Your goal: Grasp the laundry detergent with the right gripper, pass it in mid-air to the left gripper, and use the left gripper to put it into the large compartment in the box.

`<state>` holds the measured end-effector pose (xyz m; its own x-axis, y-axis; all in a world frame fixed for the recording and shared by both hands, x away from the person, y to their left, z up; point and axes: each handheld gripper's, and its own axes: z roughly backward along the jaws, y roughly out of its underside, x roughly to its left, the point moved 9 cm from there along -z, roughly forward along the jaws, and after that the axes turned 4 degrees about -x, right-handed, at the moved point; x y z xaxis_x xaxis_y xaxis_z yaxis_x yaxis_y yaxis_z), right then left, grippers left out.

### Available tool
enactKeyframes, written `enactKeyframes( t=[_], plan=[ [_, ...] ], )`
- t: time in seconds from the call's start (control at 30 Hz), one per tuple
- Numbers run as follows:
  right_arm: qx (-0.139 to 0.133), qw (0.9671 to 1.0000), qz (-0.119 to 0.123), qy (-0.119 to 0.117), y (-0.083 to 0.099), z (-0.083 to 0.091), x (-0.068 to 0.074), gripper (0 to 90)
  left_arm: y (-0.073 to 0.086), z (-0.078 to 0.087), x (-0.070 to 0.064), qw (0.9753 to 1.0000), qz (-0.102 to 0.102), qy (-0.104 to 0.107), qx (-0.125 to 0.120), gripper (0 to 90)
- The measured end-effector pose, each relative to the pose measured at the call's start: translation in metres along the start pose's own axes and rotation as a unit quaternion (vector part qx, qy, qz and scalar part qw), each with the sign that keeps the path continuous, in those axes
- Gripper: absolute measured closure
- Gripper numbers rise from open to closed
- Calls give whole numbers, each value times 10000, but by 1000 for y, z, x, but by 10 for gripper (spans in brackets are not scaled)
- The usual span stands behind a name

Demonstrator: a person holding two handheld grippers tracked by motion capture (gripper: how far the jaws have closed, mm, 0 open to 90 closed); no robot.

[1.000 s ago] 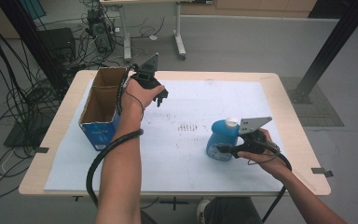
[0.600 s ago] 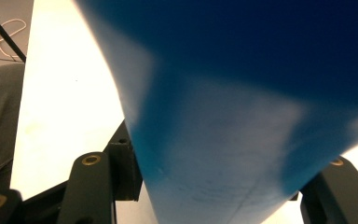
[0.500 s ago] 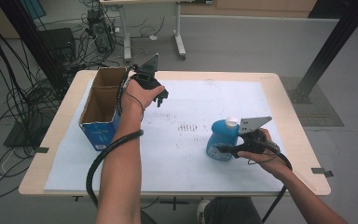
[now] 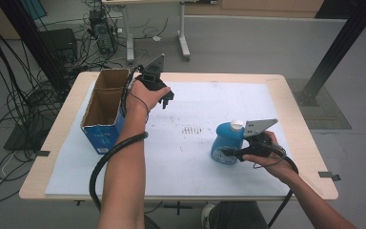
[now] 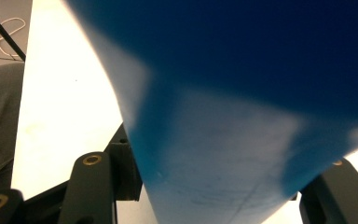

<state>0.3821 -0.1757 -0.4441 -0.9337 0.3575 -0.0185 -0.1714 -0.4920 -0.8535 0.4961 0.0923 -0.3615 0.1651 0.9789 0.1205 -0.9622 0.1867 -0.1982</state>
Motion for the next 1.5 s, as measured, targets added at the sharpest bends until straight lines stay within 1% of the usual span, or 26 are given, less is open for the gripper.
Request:
enactKeyframes(
  t=[0.17, 0.37, 0.57, 1.13, 1.5],
  plan=[
    [-2, 10000, 8, -5, 0, 0, 0, 428, 0, 0, 1, 10000, 13, -17, 3, 56],
    [-14, 10000, 14, -4, 0, 0, 0, 434, -1, 2, 0, 10000, -27, -45, -7, 56],
    [-25, 10000, 4, -10, 0, 0, 0, 439, 0, 1, 1, 10000, -8, -61, 3, 56],
    [-43, 10000, 7, -3, 1, 1, 0, 446, -1, 0, 1, 10000, -13, -54, 10, 56],
    [-40, 10000, 14, 1, 1, 1, 0, 447, 1, 2, 4, 10000, 20, -64, -2, 56]
  ],
)
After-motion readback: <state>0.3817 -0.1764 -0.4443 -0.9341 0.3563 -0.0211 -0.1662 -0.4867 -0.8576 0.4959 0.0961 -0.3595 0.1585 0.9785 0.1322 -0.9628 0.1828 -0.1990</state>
